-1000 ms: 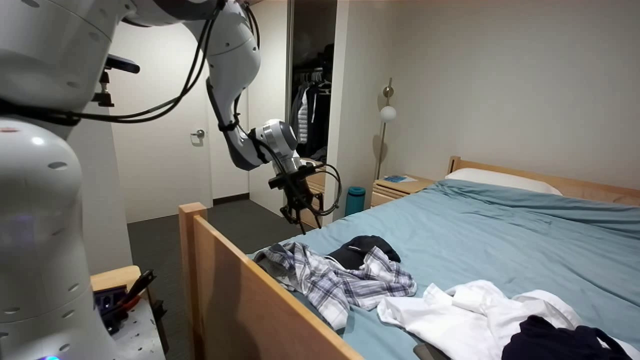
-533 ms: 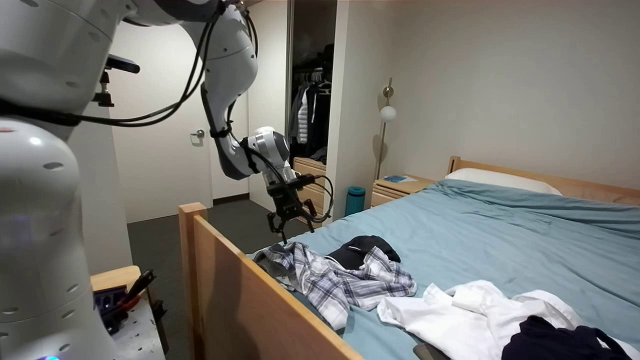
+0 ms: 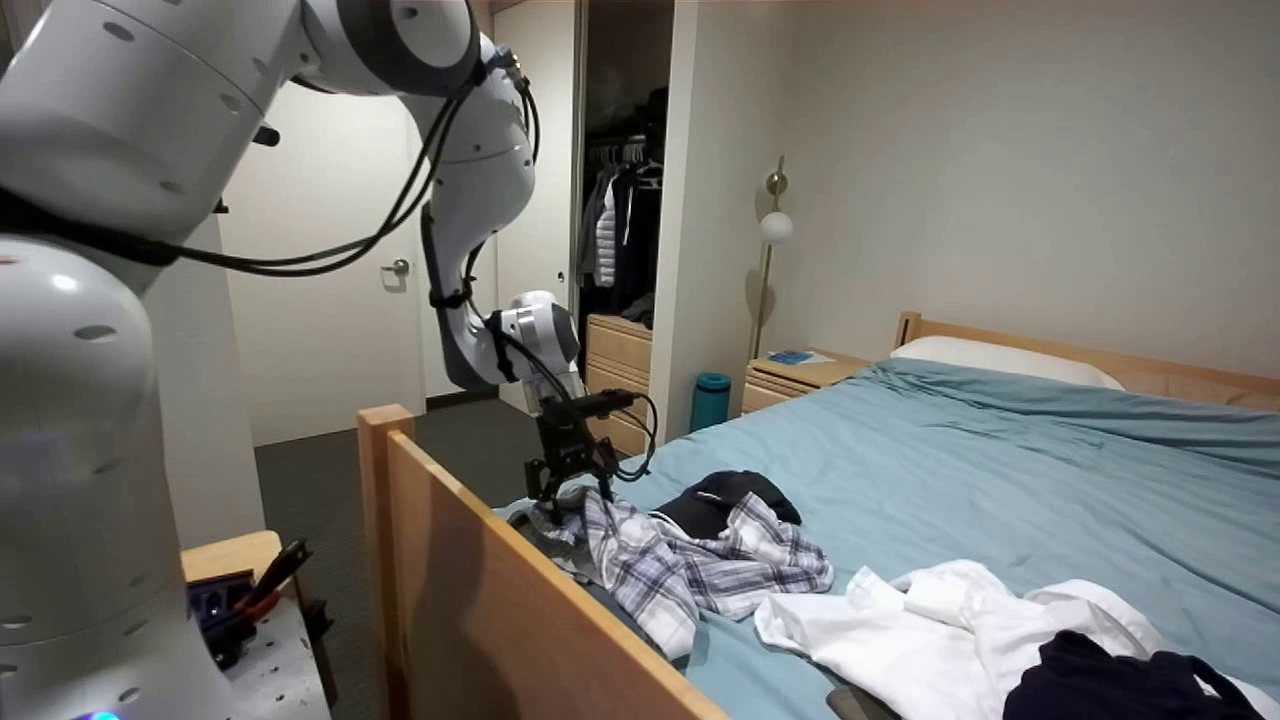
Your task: Put the checked object on top of the white cloth
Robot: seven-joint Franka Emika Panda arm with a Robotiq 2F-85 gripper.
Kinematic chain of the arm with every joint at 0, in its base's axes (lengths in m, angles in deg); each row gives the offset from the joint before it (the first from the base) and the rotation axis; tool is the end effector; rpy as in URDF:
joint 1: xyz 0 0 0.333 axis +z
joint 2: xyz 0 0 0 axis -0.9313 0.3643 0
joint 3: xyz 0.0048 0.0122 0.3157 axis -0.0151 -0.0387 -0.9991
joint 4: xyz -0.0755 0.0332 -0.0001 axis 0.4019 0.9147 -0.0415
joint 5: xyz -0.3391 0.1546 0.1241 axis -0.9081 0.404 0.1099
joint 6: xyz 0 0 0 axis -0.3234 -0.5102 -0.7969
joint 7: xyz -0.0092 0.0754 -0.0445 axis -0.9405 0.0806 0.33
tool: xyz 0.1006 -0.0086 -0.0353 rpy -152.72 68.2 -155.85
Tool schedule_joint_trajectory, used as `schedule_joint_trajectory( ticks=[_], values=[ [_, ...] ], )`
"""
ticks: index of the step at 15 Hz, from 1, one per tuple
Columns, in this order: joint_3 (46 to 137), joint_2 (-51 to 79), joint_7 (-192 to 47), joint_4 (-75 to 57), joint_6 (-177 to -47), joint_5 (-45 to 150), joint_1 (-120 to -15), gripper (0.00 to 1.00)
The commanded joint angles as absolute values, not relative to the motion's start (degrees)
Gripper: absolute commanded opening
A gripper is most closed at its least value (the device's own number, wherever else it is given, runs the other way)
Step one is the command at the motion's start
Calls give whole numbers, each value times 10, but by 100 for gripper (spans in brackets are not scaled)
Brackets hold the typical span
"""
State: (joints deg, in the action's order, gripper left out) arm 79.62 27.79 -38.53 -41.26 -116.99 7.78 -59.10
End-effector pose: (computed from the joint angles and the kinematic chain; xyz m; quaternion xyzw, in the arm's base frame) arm 0.4999 0.1612 0.1280 0.7059 0.6742 -0.1289 0.1746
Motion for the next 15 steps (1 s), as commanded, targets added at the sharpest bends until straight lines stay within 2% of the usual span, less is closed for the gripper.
schedule_joint_trajectory(
  ticks=[1, 2, 8, 9, 11, 15],
  values=[
    [792, 326, -385, -368, -1161, 78, -591, 75],
    [793, 334, -388, -361, -1163, 76, -590, 73],
    [818, 347, -496, -337, -1150, 66, -562, 34],
    [812, 296, -486, -361, -1139, 94, -585, 27],
    [817, 278, -516, -368, -1128, 108, -589, 14],
    [831, 240, -538, -370, -1099, 132, -603, 5]
  ],
)
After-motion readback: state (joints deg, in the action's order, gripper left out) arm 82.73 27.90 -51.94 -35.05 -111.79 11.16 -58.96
